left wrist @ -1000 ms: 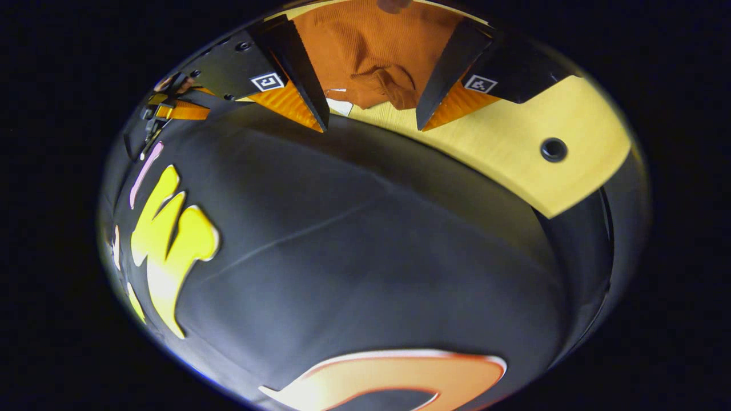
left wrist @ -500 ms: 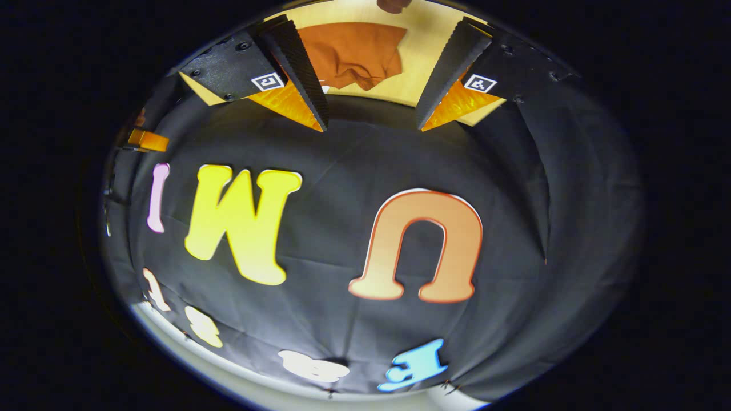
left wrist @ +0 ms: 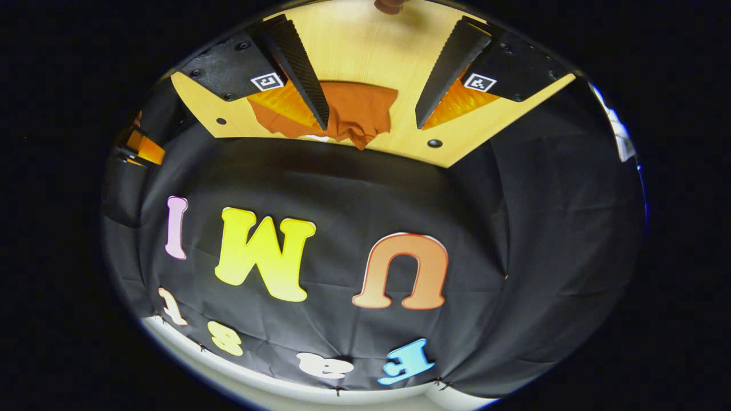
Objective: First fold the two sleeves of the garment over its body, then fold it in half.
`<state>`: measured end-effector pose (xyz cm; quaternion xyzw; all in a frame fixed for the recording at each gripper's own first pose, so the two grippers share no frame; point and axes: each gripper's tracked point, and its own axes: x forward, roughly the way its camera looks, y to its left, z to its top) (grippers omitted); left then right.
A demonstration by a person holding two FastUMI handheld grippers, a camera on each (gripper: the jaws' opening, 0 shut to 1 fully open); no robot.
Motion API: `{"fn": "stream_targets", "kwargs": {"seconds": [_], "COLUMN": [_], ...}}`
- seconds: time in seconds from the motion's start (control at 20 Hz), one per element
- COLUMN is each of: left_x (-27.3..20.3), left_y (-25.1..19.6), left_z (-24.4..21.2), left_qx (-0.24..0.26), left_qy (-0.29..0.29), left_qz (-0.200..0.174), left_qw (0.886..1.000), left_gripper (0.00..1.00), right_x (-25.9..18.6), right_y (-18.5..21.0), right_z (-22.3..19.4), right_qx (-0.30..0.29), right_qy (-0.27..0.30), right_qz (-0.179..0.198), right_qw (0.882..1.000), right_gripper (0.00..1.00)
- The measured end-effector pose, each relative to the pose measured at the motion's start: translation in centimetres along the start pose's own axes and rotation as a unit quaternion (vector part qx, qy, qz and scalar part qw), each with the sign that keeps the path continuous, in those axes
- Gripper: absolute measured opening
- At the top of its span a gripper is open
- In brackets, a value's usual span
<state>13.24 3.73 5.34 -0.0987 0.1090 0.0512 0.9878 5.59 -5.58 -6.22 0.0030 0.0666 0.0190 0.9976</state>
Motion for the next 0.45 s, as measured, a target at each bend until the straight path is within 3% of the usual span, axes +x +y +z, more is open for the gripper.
{"fn": "stream_targets", "kwargs": {"seconds": [0.2, 0.45], "left_x": [-1.0, -1.9], "left_y": [-0.5, -1.4], "left_z": [0.1, 1.3], "left_qx": [-0.006, 0.015], "left_qy": [-0.007, -0.03], "left_qz": [0.002, -0.004], "left_qw": [1.0, 0.999], "left_gripper": [0.98, 0.98], "right_x": [-1.2, -1.2], "right_y": [3.0, 4.2], "right_z": [-0.5, -0.8], "right_qx": [-0.026, -0.019], "right_qy": [-0.001, 0.006], "right_qz": [0.045, 0.065], "right_qw": [0.999, 0.998], "right_gripper": [0.96, 0.93]}}
